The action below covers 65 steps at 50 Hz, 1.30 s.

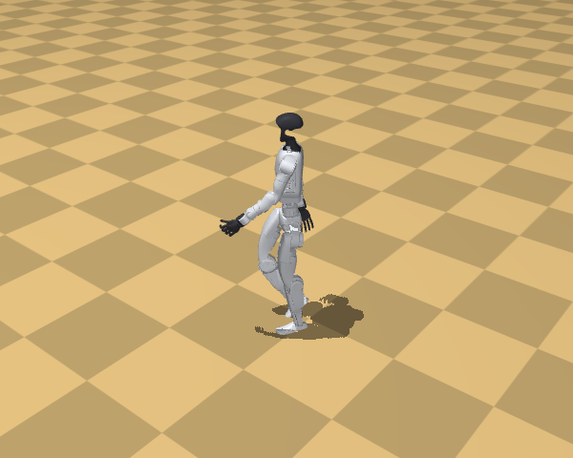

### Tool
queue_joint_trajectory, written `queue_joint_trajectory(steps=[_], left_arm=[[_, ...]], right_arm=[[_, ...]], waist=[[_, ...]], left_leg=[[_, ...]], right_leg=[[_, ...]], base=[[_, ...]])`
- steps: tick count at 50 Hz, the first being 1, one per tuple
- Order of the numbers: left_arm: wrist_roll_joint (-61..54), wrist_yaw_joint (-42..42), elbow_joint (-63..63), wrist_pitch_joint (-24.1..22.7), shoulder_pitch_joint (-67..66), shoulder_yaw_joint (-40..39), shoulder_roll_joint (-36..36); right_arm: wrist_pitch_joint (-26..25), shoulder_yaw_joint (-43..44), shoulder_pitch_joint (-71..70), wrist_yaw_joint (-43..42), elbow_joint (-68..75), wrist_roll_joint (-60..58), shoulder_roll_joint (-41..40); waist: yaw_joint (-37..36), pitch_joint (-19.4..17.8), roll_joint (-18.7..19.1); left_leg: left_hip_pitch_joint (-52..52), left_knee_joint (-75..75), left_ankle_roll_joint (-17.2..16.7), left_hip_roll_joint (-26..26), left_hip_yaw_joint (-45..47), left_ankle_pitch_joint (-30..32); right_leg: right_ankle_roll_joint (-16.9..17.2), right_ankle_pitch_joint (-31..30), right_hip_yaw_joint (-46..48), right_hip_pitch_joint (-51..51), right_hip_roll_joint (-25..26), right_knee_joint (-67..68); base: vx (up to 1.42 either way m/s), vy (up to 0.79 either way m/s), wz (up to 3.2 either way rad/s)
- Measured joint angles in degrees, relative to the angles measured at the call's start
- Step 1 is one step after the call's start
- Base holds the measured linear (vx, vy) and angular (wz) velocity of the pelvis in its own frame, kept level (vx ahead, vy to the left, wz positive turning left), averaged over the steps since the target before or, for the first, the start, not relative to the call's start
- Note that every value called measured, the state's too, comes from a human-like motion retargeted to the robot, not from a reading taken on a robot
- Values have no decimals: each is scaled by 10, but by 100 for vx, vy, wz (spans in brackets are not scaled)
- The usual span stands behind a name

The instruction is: In place motions

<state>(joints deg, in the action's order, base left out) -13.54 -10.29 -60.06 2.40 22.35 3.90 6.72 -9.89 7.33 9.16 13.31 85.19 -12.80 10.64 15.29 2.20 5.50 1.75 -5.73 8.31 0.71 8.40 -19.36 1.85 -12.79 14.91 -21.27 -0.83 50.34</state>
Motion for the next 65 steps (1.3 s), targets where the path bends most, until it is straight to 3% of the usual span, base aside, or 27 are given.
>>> queue_joint_trajectory(steps=[2, 3, 5, 7, 9, 12, 17, 23, 33, 38, 40, 42, 46, 50, 54, 58, 60, 61, 63, 65], left_arm=[[26, -6, -81, 18, -40, -4, -4], [35, -5, -115, 31, -59, -5, -8], [40, -13, -180, 43, -91, -14, -10], [42, -21, -216, 45, -128, -27, -7], [53, -11, -244, 41, -161, -40, -12], [37, 19, -274, 31, -188, -35, -17], [23, 20, -297, 42, -202, -83, -24], [55, 8, -309, 68, -235, -95, -25], [115, -4, -293, 59, -266, -84, -5], [154, 29, -307, 73, -273, -79, -11], [168, 44, -315, 73, -279, -72, -15], [178, 49, -328, 73, -281, -62, -15], [181, 26, -363, 85, -289, -60, -11], [163, -1, -373, 87, -303, -79, -2], [142, 10, -373, 90, -309, -86, 11], [114, 27, -373, 95, -276, -61, 17], [107, 26, -373, 88, -253, -38, 15], [103, 28, -373, 82, -242, -23, 12], [94, 33, -366, 78, -218, 5, 2], [92, 34, -348, 88, -167, 9, -10]], right_arm=[[-5, -40, -19, -17, -55, -28, -18], [1, -61, -32, -23, -77, -41, -23], [16, -110, -55, -28, -121, -77, -33], [42, -151, -83, -22, -144, -119, -41], [63, -173, -108, -17, -153, -153, -43], [87, -183, -134, -23, -171, -178, -41], [91, -187, -143, -39, -165, -157, -44], [76, -136, -70, -10, -61, -69, -34], [45, -96, -28, -58, 68, -14, -1], [41, -129, -72, -86, 90, 19, 3], [43, -151, -92, -96, 81, 30, -1], [47, -172, -115, -83, 59, 24, -9], [45, -194, -167, -29, 1, -25, -32], [57, -219, -199, -5, -85, -32, -65], [90, -245, -204, 3, -145, -42, -85], [107, -243, -196, -4, -157, -105, -88], [109, -234, -178, -16, -151, -141, -81], [108, -227, -160, -26, -143, -157, -77], [101, -217, -122, -49, -119, -178, -63], [83, -208, -106, -62, -82, -169, -48]], waist=[[-17, 18, -14], [-21, 28, -25], [-47, 41, -57], [-96, 50, -78], [-123, 58, -95], [-143, 44, -104], [-100, 4, -95], [-85, 23, -88], [-119, 3, -80], [-96, 9, -58], [-134, 3, -64], [-164, -10, -73], [-199, -24, -75], [-196, -23, -71], [-186, -5, -68], [-191, -2, -74], [-185, -1, -81], [-171, 3, -76], [-114, 13, -57], [-91, -2, -38]], left_leg=[[-8, 5, -1, -20, 9, -6], [-6, 5, 1, -36, 9, -8], [-18, 9, -1, -66, 33, -14], [-21, 4, -7, -71, 70, -24], [-8, -17, -9, -76, 72, -28], [8, -46, -15, -66, 73, -29], [3, -50, -28, -56, 61, -26], [16, -49, -42, -53, 27, -23], [41, -88, -46, -44, 38, -23], [144, -242, -64, -23, 7, 36], [196, -316, -69, -13, 31, 104], [245, -392, -63, -17, 37, 126], [315, -530, -45, 4, 65, 69], [340, -574, -33, 0, 59, 48], [288, -470, -42, -26, 39, 64], [160, -249, -49, -70, 5, 83], [89, -157, -30, -88, 4, -3], [63, -112, -13, -81, 22, -10], [24, -38, -8, -75, -9, 9], [36, -19, -26, -50, -41, 34]], right_leg=[[24, -10, -27, 109, 12, -176], [44, 42, -21, 155, 2, -259], [39, 121, -19, 227, -7, -364], [13, 136, -5, 242, -25, -416], [20, 121, -33, 239, -31, -442], [30, 112, -20, 242, -40, -453], [23, 117, -7, 250, -32, -448], [20, 118, 23, 252, -27, -461], [16, 109, -2, 245, -25, -470], [19, 97, 32, 225, -28, -479], [22, 87, 2, 215, -39, -484], [22, 79, -14, 213, -49, -486], [20, 73, -19, 210, -57, -485], [18, 75, -20, 211, -60, -481], [19, 87, -18, 216, -57, -476], [15, 116, -11, 227, -49, -449], [11, 135, 1, 229, -49, -418], [10, 138, 12, 228, -43, -397], [6, 111, 71, 219, -34, -345], [4, 19, 92, 168, -37, -238]], base=[[0, -9, -54], [-1, -10, -46], [-5, -14, -102], [-6, -24, -144], [-9, -28, -37], [-30, -25, 20], [-29, -5, 52], [-1, -2, 61], [-11, 2, -23], [-16, 9, 27], [-18, 6, -53], [-13, 3, -70], [-5, 5, -22], [7, 7, 8], [24, 4, 20], [28, -2, 10], [40, -5, 26], [51, -1, 84], [43, 3, 143], [-7, 2, 16]])
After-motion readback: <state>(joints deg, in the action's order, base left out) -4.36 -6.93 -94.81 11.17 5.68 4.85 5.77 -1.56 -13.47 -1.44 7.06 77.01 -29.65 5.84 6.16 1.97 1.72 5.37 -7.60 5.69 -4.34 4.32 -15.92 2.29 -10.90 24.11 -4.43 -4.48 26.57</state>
